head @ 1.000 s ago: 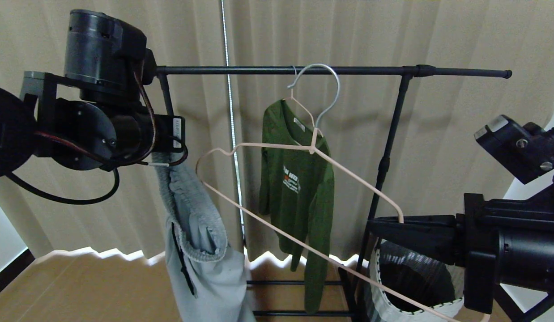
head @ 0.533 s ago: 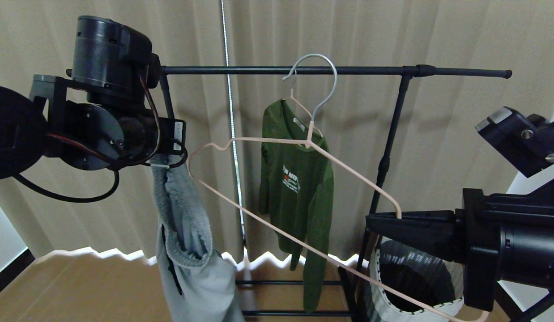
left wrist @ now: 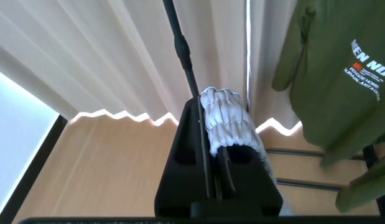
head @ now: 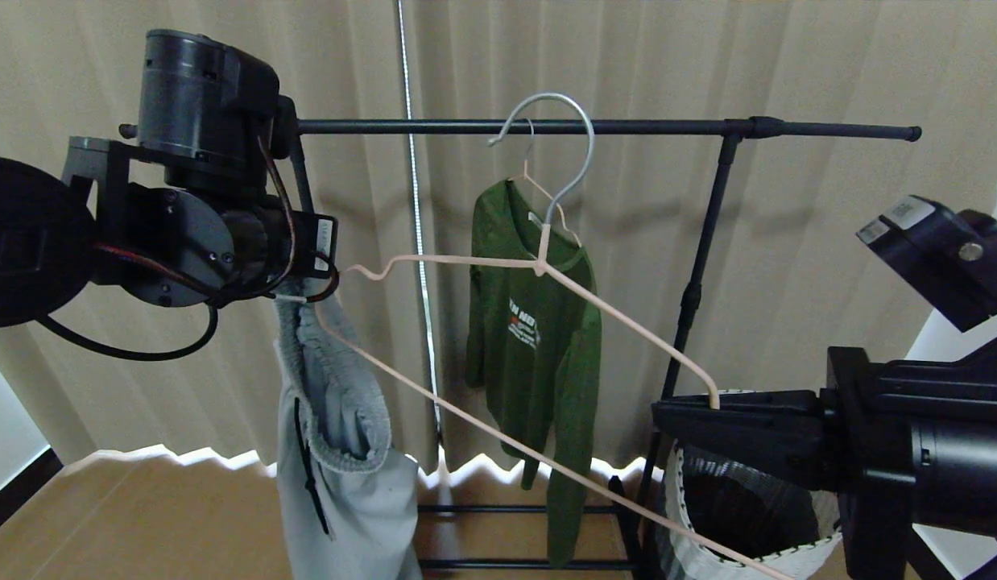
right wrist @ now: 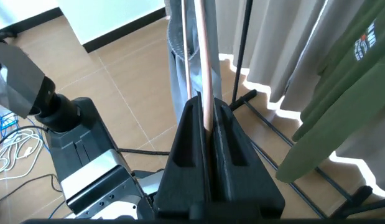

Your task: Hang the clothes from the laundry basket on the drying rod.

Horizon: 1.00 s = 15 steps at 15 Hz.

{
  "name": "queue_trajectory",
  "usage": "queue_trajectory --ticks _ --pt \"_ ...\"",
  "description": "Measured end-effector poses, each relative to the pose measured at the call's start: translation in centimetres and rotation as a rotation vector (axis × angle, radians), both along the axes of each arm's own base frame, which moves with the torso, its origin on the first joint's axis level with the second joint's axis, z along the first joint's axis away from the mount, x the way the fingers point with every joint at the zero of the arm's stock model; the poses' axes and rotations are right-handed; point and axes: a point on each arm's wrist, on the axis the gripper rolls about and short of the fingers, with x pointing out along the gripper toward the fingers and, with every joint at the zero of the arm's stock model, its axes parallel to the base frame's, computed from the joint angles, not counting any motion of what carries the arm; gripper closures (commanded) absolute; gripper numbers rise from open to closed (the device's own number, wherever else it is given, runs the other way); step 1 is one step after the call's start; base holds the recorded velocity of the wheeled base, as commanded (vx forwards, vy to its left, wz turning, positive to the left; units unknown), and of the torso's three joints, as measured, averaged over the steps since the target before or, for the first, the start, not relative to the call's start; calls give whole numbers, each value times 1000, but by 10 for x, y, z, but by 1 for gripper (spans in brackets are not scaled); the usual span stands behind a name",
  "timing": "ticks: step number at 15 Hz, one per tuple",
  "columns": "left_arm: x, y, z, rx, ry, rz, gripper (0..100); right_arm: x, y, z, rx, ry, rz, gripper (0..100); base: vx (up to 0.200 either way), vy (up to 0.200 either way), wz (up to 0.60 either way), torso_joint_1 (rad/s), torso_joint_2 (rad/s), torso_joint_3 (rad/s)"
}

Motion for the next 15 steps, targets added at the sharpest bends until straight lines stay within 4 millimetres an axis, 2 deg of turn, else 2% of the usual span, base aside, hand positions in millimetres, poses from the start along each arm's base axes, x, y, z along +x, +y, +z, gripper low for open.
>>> queue_trajectory --ticks 5,9,11,15 --pt "-3 -6 6 -13 -20 -20 100 31 30 -14 -45 8 -84 100 0 0 0 0 0 0" --pt "-4 -7 6 -9 -12 -23 100 48 49 -12 15 93 -174 100 0 0 0 0 0 0" --pt "-4 -7 6 -3 -2 -24 100 52 55 -12 25 102 -184 100 0 0 0 0 0 0" --pt "-7 -12 17 -26 -36 -42 100 43 68 -21 2 121 -131 100 0 0 0 0 0 0"
